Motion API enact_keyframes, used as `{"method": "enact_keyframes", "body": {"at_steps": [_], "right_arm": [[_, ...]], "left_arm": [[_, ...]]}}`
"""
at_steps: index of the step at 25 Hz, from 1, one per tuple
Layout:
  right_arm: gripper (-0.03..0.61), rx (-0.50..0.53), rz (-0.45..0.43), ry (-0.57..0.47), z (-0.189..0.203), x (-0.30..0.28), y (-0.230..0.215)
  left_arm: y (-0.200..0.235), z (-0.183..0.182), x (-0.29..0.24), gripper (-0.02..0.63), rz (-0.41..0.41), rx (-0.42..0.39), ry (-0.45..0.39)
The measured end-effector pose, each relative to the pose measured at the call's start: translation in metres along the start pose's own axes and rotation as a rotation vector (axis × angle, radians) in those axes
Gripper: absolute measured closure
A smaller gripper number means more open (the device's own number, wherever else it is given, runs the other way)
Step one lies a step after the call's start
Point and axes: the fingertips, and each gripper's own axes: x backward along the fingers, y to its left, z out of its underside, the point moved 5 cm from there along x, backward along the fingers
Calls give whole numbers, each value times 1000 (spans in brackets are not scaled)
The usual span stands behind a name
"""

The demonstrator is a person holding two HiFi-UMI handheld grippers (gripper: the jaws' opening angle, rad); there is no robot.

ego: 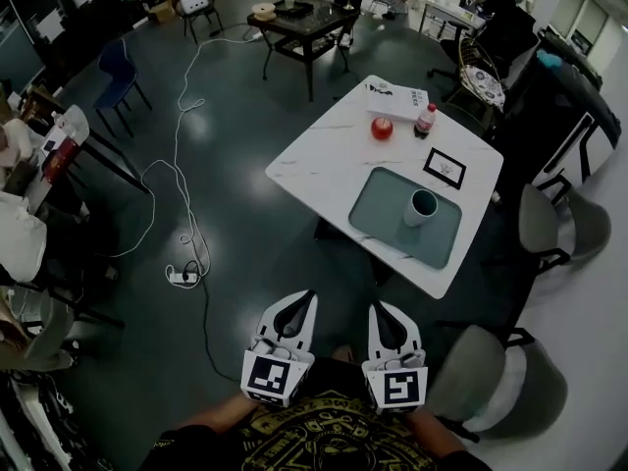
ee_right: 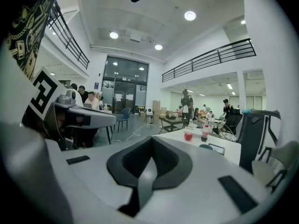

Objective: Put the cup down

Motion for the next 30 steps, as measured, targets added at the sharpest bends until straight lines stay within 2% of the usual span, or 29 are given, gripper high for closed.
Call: {"method": "enact_keyframes", "body": {"at_steps": [4, 8, 12, 17, 25, 30], "right_arm": [[572, 4, -52, 12, 15, 23, -7], [572, 1, -99, 25, 29, 35, -7], [572, 2, -164, 41, 41, 40, 0], [574, -5, -228, 52, 48, 41, 11], [574, -3, -256, 44, 43, 44, 13], [574, -3, -266, 42, 43, 42, 12]], "left_arm": [[-25, 16, 14, 603, -44, 3, 19], [-40, 23, 23, 603, -81, 6, 3], [-49, 43, 35, 603, -114, 36, 51], [-50, 46, 43, 604, -151, 50, 35], [-53, 48, 53, 604, -193, 83, 48], [-52, 45, 49, 603, -199, 64, 37]]}}
